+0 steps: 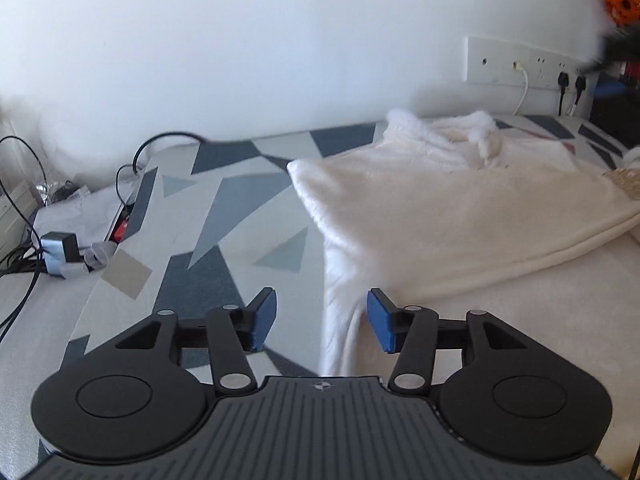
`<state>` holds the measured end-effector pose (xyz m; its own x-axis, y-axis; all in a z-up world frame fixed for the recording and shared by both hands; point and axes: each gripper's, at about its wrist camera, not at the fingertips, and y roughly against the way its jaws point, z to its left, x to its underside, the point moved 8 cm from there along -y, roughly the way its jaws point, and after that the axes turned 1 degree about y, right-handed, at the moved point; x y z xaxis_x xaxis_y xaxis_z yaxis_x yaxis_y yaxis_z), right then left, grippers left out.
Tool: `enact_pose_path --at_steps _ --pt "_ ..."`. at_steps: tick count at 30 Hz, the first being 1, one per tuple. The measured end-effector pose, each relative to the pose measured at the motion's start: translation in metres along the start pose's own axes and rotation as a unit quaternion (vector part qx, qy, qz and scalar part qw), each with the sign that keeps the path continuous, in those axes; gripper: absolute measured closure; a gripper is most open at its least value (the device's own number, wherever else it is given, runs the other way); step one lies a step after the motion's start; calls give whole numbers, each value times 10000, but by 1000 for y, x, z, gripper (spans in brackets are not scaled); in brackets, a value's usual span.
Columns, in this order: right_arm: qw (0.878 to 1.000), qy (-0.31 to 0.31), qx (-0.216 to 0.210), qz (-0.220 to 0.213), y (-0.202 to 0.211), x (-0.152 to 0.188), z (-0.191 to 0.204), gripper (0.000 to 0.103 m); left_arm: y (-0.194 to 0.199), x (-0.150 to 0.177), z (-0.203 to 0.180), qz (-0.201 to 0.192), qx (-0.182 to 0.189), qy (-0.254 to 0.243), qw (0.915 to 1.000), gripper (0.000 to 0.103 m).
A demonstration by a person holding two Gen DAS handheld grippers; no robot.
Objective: Fold clothes
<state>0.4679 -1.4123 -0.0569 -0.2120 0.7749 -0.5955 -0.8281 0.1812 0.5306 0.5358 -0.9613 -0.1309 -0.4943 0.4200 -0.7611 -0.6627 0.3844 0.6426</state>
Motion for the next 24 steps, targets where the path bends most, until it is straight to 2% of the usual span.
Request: enact_pose_path --at_steps 2,6,7,10,16,17,20,23,24 --pt "9975 -572 307 -295 46 -7 -53 69 1 -6 -7 -73 16 -107 9999 40" --pt "9920 -1038 682 -234 85 15 -115 68 -11 -16 -29 82 51 -335 9994 40" --pt "9918 -1064 688 -156 87 24 -121 64 -14 -19 -34 111 55 -377 9992 39" --pt "9901 -1205 719 43 82 46 -133 51 -18 -25 -47 198 -12 -517 9985 38" --pt "9848 -1468 743 556 61 80 -141 46 -11 -19 -56 313 -135 -685 9971 35" --pt "9840 -1485 742 640 58 84 -142 46 -10 -16 -55 368 -149 -660 9970 35" --pt "9739 -2100 501 697 53 89 -148 45 -10 -7 -53 569 -198 -502 9969 35" --pt "9546 -2856 94 843 49 91 -145 52 -10 -4 -50 640 -213 -337 9972 35" --pt "9551 -2865 -5 751 50 86 -140 57 -10 -4 -50 646 -211 -327 9972 35"
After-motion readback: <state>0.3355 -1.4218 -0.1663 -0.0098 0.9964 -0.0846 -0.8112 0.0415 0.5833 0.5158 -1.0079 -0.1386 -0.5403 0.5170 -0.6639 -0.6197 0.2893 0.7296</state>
